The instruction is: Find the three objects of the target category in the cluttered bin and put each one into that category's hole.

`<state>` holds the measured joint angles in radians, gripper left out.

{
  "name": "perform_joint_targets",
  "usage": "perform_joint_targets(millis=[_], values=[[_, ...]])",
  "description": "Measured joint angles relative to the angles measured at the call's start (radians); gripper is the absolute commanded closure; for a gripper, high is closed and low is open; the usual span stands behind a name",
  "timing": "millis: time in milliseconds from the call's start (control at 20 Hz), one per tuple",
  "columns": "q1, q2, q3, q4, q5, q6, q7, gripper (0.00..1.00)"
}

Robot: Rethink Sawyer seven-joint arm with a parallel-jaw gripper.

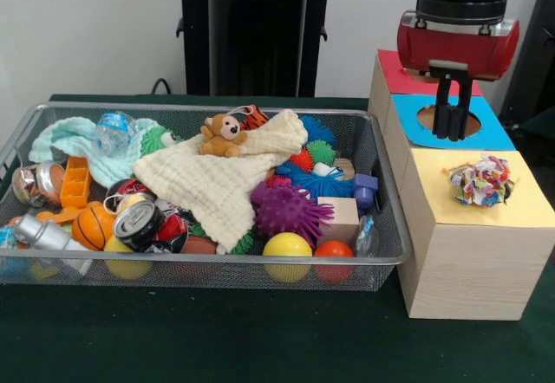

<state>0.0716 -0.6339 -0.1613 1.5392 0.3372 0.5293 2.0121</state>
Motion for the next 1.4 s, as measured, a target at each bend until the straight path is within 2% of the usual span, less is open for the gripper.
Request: perform_joint_targets(millis=[750,1150,1400], values=[[-0.005,0.008,0.057,0.064,0.039,-0.057,0.0,1.0],[-0.009,0.014,0.092,0.078,0.053,-0.183,0.0,1.0],[-0.016,0.017,0.111,0.078,0.059,-0.218,0.0,1.0]])
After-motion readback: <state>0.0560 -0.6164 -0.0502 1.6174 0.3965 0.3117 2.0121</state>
